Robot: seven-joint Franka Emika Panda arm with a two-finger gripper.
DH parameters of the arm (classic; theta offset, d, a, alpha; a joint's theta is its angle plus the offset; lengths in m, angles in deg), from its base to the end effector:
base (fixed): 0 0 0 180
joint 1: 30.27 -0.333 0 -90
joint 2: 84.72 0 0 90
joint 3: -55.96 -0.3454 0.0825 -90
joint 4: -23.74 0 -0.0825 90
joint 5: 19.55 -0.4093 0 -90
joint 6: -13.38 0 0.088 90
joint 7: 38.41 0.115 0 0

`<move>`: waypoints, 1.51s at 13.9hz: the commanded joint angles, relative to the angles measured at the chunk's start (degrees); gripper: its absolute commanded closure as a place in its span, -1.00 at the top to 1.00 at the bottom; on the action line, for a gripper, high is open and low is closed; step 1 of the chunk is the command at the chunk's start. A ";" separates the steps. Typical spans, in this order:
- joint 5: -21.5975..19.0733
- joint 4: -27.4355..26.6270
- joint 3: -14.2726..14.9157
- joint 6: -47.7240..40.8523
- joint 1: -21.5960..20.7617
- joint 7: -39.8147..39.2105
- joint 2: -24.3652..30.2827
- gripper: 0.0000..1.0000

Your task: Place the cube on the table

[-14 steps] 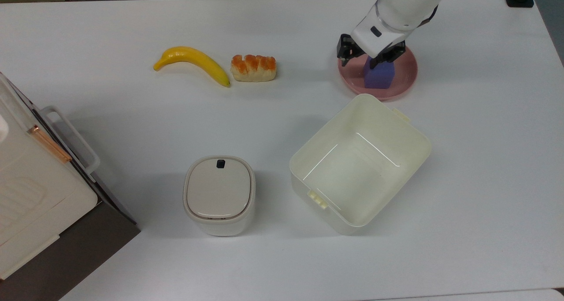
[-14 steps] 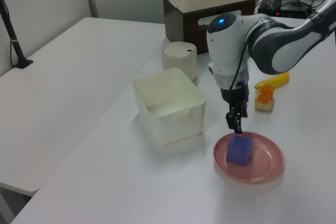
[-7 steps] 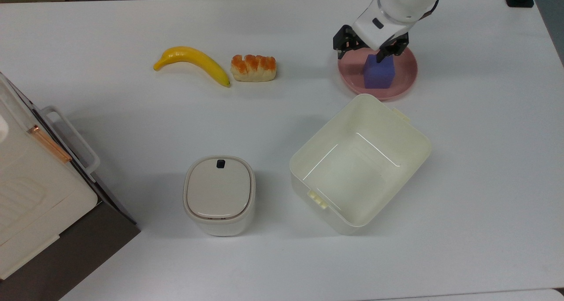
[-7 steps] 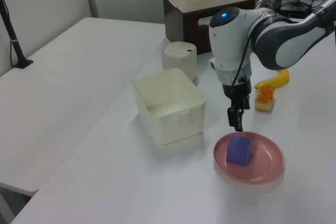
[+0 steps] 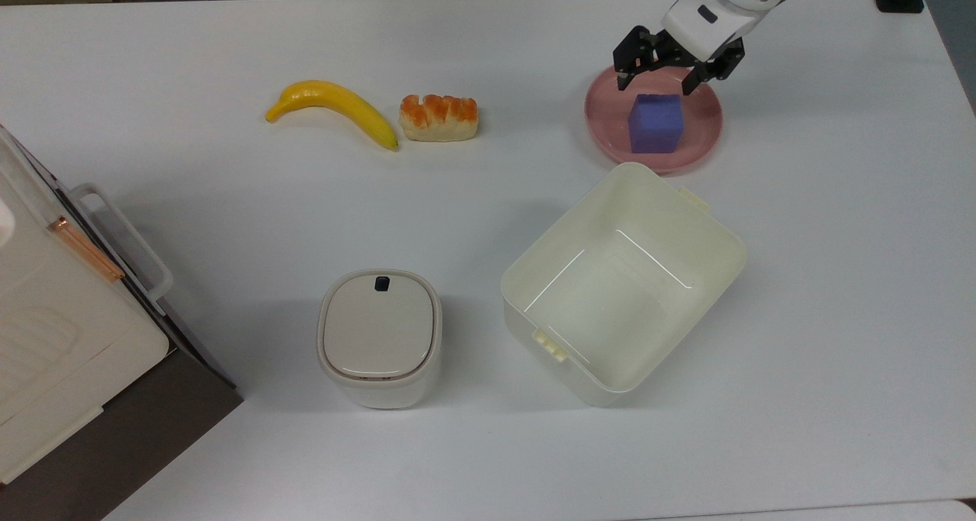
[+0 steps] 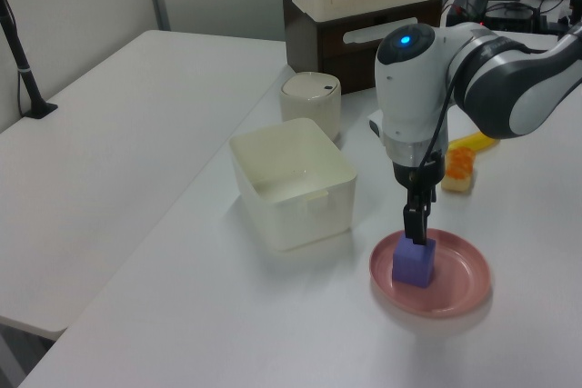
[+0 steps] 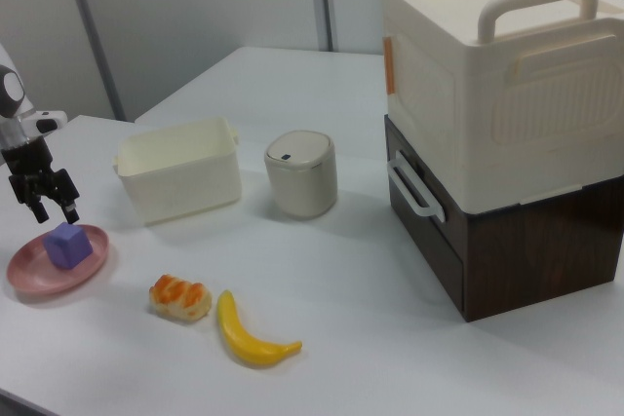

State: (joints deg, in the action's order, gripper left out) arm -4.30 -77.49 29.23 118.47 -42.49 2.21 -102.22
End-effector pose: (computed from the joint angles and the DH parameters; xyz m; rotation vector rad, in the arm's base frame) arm 0.5244 0.3668 0.3994 2.9242 0.0903 -0.1200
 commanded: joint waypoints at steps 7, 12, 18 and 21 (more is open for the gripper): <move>3.38 1.12 -0.25 1.52 -3.78 6.14 -3.59 1.00; 4.17 0.94 -0.25 1.96 -3.16 6.14 -4.99 1.00; 5.05 0.85 -0.17 2.05 -1.93 5.96 -6.93 1.00; 5.31 0.68 -0.08 2.05 -1.14 5.88 -7.37 0.90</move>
State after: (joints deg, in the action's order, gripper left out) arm -0.23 -76.92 29.14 119.74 -44.37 7.11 -109.00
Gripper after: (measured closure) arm 0.000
